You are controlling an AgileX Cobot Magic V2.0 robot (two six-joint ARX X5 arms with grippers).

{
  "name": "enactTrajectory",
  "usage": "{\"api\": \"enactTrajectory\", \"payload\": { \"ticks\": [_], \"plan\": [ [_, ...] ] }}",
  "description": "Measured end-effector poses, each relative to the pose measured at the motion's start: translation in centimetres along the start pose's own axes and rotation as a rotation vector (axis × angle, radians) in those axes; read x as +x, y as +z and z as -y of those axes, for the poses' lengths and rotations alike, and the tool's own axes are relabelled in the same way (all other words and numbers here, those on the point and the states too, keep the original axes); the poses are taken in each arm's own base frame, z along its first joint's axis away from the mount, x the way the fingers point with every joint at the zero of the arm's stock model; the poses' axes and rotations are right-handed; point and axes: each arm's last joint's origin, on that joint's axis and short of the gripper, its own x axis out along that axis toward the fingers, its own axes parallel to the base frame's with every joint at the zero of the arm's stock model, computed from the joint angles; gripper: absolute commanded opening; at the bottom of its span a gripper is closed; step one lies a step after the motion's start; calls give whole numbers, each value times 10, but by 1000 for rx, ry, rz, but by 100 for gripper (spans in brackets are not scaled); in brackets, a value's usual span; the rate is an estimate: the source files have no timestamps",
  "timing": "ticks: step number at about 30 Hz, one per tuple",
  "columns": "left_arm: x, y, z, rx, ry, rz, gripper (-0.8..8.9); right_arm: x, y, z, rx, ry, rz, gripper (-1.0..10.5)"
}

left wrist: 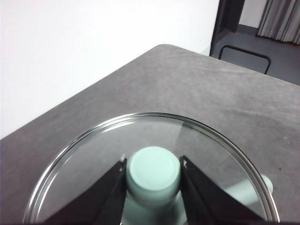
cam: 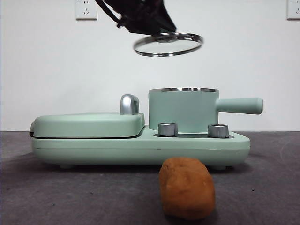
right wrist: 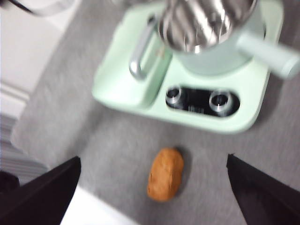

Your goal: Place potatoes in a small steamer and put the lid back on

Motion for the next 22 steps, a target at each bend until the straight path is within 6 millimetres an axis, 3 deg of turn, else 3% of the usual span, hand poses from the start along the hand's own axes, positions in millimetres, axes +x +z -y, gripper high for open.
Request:
{"api": "enactTrajectory", "payload": {
  "ticks": [8, 14, 22],
  "plan": [
    [-55, 17, -19, -34, 88, -14, 117, 59, 1, -19, -28, -118, -169, 496],
    [-96, 33, -29, -29, 163, 35, 117, 115, -13, -44, -97, -164, -303, 496],
    [-115, 34, -35, -47, 201, 23, 117, 173, -43, -57, -158, -274, -466, 496]
  ]
}}
